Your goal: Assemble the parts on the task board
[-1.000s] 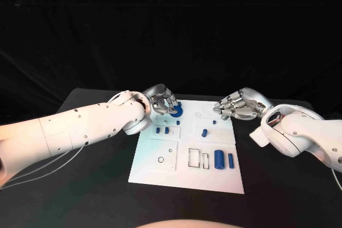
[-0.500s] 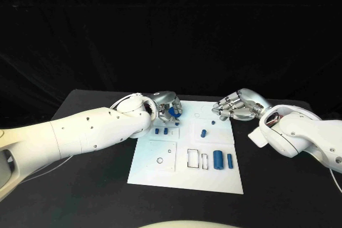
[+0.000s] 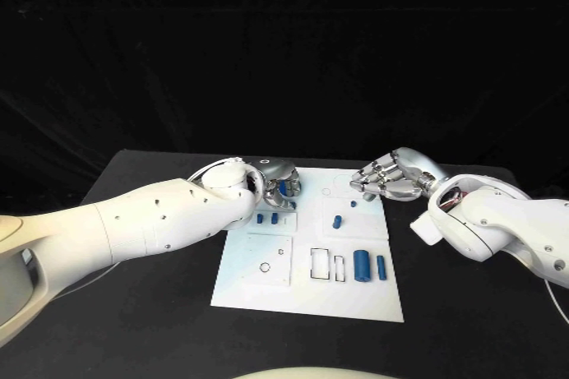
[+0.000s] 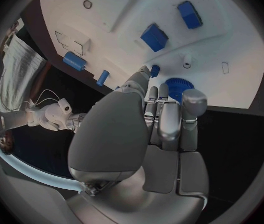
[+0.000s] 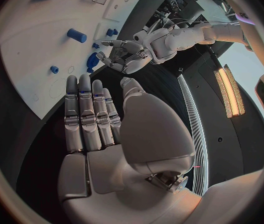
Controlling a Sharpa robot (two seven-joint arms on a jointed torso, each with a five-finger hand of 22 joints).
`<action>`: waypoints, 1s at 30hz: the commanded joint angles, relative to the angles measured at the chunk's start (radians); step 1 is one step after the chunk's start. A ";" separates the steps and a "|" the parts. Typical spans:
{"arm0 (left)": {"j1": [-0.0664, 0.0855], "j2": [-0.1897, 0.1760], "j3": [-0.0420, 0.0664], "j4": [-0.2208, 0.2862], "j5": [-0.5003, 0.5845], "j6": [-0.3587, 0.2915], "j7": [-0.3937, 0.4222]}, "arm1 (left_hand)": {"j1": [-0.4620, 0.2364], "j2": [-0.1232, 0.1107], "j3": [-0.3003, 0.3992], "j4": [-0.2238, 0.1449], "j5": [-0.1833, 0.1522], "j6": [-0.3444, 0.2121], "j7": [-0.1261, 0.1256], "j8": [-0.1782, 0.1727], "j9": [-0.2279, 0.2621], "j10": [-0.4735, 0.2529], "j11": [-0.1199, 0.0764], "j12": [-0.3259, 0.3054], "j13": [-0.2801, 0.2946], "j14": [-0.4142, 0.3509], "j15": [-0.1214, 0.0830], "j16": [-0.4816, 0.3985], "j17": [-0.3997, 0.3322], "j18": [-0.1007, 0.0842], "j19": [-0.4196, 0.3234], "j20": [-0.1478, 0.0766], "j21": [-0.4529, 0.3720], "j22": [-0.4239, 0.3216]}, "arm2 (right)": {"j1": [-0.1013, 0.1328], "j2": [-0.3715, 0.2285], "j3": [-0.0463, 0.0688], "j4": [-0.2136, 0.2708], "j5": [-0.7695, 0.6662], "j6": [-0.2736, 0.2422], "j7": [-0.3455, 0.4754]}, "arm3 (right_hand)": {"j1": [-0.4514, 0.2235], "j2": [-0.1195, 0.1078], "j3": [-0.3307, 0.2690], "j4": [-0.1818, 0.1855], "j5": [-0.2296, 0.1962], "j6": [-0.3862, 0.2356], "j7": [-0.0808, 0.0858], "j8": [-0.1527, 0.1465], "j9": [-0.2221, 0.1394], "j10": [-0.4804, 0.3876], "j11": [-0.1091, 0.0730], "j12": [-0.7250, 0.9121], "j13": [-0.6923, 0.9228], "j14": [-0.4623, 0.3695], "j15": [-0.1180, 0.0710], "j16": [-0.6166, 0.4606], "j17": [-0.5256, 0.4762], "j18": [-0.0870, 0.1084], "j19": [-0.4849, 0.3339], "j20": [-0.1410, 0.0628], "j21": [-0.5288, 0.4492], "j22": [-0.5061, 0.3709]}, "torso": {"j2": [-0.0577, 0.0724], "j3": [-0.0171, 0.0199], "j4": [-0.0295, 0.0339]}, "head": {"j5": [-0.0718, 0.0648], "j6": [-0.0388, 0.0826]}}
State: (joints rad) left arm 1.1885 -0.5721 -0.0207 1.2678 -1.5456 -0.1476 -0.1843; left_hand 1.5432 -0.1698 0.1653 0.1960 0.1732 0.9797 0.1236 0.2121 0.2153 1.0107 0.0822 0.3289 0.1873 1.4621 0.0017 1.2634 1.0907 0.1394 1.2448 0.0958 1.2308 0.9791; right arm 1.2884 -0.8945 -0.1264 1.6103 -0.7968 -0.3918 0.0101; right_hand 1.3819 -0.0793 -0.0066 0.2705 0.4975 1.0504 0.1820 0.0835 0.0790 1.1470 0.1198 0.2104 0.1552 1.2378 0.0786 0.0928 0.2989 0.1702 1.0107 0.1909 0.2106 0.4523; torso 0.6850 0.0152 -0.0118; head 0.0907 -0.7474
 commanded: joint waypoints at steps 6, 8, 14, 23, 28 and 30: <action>-0.006 0.018 0.001 -0.023 -0.007 -0.003 0.017 | 0.011 0.015 0.018 0.002 0.003 0.025 -0.003 -0.011 -0.008 0.036 -0.008 -0.014 -0.013 0.010 -0.004 0.005 -0.006 -0.022 0.014 -0.003 0.014 0.017 | -0.001 0.001 0.000 0.002 -0.004 0.003 0.009 | 0.000 0.007 -0.002 -0.002 0.005 -0.006 0.003 -0.004 -0.001 -0.007 0.002 0.006 -0.001 -0.002 0.001 -0.003 -0.001 0.012 0.003 0.002 -0.004 -0.002 | 0.000 0.0009 0.0001 | -0.005 0.000; -0.006 0.020 0.001 -0.027 -0.005 -0.001 0.019 | 0.015 0.017 0.022 0.001 0.003 0.030 -0.005 -0.012 -0.010 0.043 -0.009 -0.017 -0.017 0.010 -0.006 0.006 -0.008 -0.022 0.014 -0.004 0.016 0.019 | -0.001 0.001 0.000 0.003 -0.004 0.003 0.009 | 0.000 0.007 -0.002 -0.002 0.005 -0.006 0.003 -0.004 -0.001 -0.007 0.002 0.006 -0.001 -0.002 0.001 -0.003 -0.001 0.012 0.003 0.002 -0.004 -0.002 | -0.001 0.0018 0.0000 | -0.005 0.000; -0.009 0.024 0.001 -0.033 0.002 0.004 0.026 | 0.027 0.025 0.039 -0.001 0.003 0.051 -0.006 -0.015 -0.013 0.073 -0.016 -0.024 -0.024 0.010 -0.011 0.007 -0.013 -0.023 0.014 -0.009 0.022 0.025 | -0.001 0.000 0.000 0.004 -0.004 0.004 0.008 | 0.000 0.007 -0.002 -0.002 0.005 -0.006 0.003 -0.004 -0.001 -0.007 0.002 0.006 -0.001 -0.002 0.001 -0.003 -0.001 0.012 0.003 0.002 -0.004 -0.002 | -0.001 0.0012 0.0007 | -0.005 0.000; -0.012 0.033 0.001 -0.041 0.013 0.013 0.033 | 0.037 0.030 0.060 -0.005 0.003 0.072 -0.008 -0.021 -0.018 0.103 -0.023 -0.038 -0.032 0.009 -0.017 0.009 -0.019 -0.024 0.014 -0.014 0.028 0.033 | -0.001 0.001 0.000 0.005 -0.004 0.006 0.008 | 0.000 0.007 -0.002 -0.002 0.005 -0.006 0.003 -0.004 -0.001 -0.007 0.002 0.006 -0.001 -0.002 0.001 -0.003 -0.001 0.012 0.003 0.002 -0.004 -0.002 | -0.001 0.0005 0.0014 | -0.005 0.003; -0.013 0.039 0.000 -0.052 0.022 0.025 0.036 | 0.035 0.031 0.064 -0.004 0.002 0.085 -0.009 -0.020 -0.018 0.116 -0.025 -0.041 -0.033 0.009 -0.018 0.009 -0.021 -0.024 0.015 -0.015 0.031 0.036 | -0.001 0.001 0.000 0.005 -0.004 0.007 0.008 | 0.001 0.009 -0.001 -0.002 0.008 -0.007 0.003 -0.004 -0.001 -0.008 0.002 0.007 -0.002 -0.002 0.001 -0.004 -0.001 0.012 0.003 0.002 -0.005 -0.002 | -0.001 0.0001 0.0010 | -0.007 0.003; -0.014 0.041 0.000 -0.056 0.024 0.030 0.037 | 0.035 0.030 0.065 -0.005 0.002 0.085 -0.009 -0.021 -0.019 0.116 -0.025 -0.042 -0.034 0.009 -0.019 0.009 -0.021 -0.025 0.015 -0.015 0.031 0.037 | -0.001 0.002 0.000 0.005 -0.004 0.008 0.008 | 0.001 0.009 -0.001 -0.002 0.008 -0.007 0.003 -0.004 -0.001 -0.008 0.002 0.007 -0.002 -0.002 0.001 -0.004 -0.001 0.012 0.003 0.002 -0.005 -0.002 | -0.001 -0.0001 0.0008 | -0.007 0.002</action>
State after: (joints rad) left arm 1.1752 -0.5363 -0.0207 1.2129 -1.5358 -0.1404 -0.1621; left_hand 1.5735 -0.1395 0.2259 0.1910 0.1732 1.0600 0.1146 0.1965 0.1982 1.1205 0.0569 0.2901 0.1551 1.4653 -0.0090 1.2674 1.0712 0.1247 1.2581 0.0891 1.2585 1.0143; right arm 1.2881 -0.8938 -0.1262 1.6140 -0.7967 -0.3916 0.0100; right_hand 1.3819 -0.0793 -0.0066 0.2704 0.5016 1.0505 0.1820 0.0835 0.0790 1.1471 0.1198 0.2104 0.1542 1.2378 0.0786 0.0928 0.2990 0.1702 1.0107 0.1909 0.2107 0.4506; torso 0.6837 0.0158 -0.0106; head 0.0848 -0.7445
